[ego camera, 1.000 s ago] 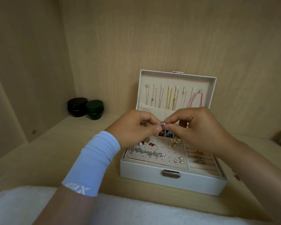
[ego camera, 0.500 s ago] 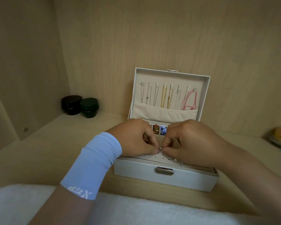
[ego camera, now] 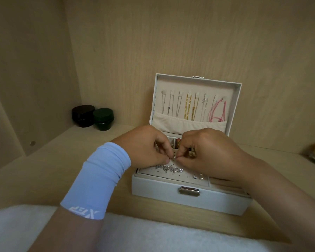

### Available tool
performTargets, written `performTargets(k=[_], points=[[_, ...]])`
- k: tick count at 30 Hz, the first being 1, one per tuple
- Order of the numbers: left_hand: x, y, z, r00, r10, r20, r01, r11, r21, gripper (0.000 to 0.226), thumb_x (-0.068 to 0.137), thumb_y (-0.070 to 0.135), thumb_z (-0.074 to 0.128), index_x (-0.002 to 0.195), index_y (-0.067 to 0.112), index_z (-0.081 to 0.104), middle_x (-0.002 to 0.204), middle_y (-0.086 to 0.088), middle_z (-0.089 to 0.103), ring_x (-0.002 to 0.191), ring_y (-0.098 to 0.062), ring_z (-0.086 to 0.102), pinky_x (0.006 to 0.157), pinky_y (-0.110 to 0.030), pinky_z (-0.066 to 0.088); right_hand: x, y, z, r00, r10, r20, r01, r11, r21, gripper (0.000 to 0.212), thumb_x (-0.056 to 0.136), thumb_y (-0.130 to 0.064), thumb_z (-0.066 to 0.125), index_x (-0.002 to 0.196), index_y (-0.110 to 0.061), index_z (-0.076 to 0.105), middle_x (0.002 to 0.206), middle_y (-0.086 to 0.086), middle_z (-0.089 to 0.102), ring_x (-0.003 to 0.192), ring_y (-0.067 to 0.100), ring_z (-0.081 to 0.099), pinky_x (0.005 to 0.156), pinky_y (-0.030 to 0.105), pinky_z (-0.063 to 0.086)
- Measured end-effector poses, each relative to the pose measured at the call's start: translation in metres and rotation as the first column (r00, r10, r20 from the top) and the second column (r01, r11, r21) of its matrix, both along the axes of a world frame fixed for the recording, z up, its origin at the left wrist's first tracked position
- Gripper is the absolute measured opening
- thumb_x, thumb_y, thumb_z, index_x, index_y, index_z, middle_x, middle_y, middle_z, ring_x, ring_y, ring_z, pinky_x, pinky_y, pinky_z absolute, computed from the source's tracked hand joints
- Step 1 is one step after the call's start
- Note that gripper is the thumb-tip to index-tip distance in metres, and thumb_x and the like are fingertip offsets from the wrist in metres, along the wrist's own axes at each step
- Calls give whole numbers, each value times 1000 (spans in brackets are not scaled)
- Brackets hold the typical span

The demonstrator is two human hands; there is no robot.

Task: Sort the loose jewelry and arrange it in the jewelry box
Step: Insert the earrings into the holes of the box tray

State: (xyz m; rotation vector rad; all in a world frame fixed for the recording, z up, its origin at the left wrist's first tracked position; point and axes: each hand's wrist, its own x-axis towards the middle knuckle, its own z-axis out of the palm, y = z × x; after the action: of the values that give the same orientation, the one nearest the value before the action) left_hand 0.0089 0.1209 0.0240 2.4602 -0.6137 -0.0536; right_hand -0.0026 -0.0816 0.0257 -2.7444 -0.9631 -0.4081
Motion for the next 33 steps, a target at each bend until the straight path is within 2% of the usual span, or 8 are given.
performTargets(k=[3, 8, 13, 16, 19, 25, 30, 33], points=[[1, 3, 1, 1000, -4, -5, 4, 1000, 11, 11, 79, 26, 80, 86, 33, 77, 84, 17, 70, 71, 6, 59, 66, -10, 42, -7, -3, 3, 998, 68, 9, -69, 997, 39, 5, 80, -33, 75, 77, -32, 71, 75, -22, 61, 72, -1, 58, 65, 28, 51], [0, 9, 2, 1000, -3, 8, 3, 1000, 7, 11, 79, 24, 79, 84, 33, 77, 81, 18, 70, 68, 10, 57, 64, -9, 42, -17, 3, -1, 990, 133, 38, -134, 991, 12, 4, 79, -32, 74, 77, -32, 71, 77, -20, 61, 72, -2, 56, 62, 24, 48], [1, 20, 6, 999, 43, 21, -42, 999, -33, 10, 81, 24, 77, 86, 32, 77, 78, 19, 69, 65, 10, 55, 66, -13, 42, -15, 15, -3, 985, 104, 134, -115, 990, 76, 7, 80, -31, 73, 76, -33, 69, 77, -22, 57, 64, -3, 46, 57, 21, 44], [2, 27, 6, 996, 84, 23, -83, 996, -42, 11, 82, 23, 77, 84, 34, 76, 76, 20, 68, 64, 10, 56, 61, -8, 40, -13, 31, -6, 976, 139, 167, -149, 987, 52, 10, 79, -29, 75, 74, -33, 67, 79, -19, 62, 64, 0, 53, 55, 24, 48], [2, 30, 4, 995, 95, 20, -95, 995, -35, 18, 81, 19, 75, 78, 37, 73, 72, 19, 67, 61, 9, 56, 61, -9, 40, -9, 41, -10, 969, 172, 178, -178, 984, 16, 9, 79, -28, 75, 74, -32, 68, 79, -18, 64, 66, 2, 59, 53, 25, 48], [0, 30, 3, 996, 80, -26, -80, 997, -14, 16, 80, 14, 73, 82, 31, 74, 75, 12, 69, 63, 1, 57, 63, -12, 42, -6, 45, -13, 957, 223, 186, -217, 975, -53, 10, 81, -28, 73, 72, -30, 68, 78, -16, 66, 65, 5, 61, 50, 29, 48], [-1, 30, 3, 997, 70, -32, -71, 997, -22, 22, 81, 14, 73, 78, 35, 71, 77, 14, 70, 64, 1, 59, 65, -12, 43, -9, 45, -7, 944, 237, 228, -217, 970, -109, 9, 79, -27, 73, 72, -30, 69, 77, -16, 65, 62, 5, 58, 47, 24, 43], [-1, 30, 3, 996, 81, -32, -82, 996, -22, 17, 82, 15, 72, 86, 31, 76, 78, 15, 69, 62, 1, 57, 65, -12, 43, -11, 47, -11, 949, 225, 219, -209, 973, -98, 13, 76, -25, 75, 68, -30, 68, 73, -15, 64, 58, 4, 57, 45, 23, 44]])
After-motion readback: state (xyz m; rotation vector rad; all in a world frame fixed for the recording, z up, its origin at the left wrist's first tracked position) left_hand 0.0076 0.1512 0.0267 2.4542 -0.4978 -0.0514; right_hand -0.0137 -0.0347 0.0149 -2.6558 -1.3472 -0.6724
